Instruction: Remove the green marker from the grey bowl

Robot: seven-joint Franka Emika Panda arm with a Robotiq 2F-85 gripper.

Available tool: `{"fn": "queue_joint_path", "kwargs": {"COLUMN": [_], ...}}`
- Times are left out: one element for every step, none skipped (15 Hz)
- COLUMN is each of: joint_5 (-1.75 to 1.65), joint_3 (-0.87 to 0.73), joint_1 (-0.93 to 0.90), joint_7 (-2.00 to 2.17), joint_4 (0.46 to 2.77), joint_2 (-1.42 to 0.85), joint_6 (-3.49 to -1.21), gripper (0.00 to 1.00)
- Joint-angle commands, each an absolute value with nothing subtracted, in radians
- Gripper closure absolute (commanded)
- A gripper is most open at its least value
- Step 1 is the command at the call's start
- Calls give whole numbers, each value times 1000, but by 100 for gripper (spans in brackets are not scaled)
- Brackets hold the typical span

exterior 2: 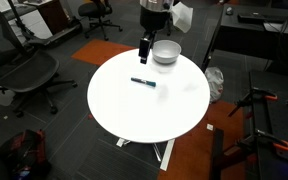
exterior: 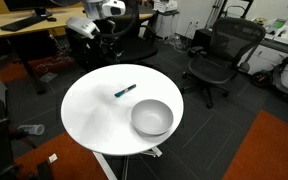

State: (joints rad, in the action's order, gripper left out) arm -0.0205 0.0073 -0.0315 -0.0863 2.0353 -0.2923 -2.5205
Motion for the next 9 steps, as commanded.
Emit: {"fn": "queue_joint_path", "kwargs": {"joint_5": [-52, -28, -28, -28, -28, -28, -28, -28, -28], "joint_3": [1, 13, 13, 13, 13, 13, 13, 13, 13], "joint_1": [-36, -25, -24, -24, -24, -24, -24, -24, -24], "joint_7": [-40, -82, -82, -82, -82, -82, -82, -82, -82], "joint_4": [2131, 2072, 2079, 2079, 2079, 2079, 2078, 2078, 2078], "joint_2": [-177, -246, -235, -235, -238, -243, -245, -246, -247], "joint_6": [-2501, -2518, -2518, -2518, -2519, -2519, -2519, -2519, -2519], "gripper": [0, 0, 0, 0, 0, 0, 0, 0, 0]}}
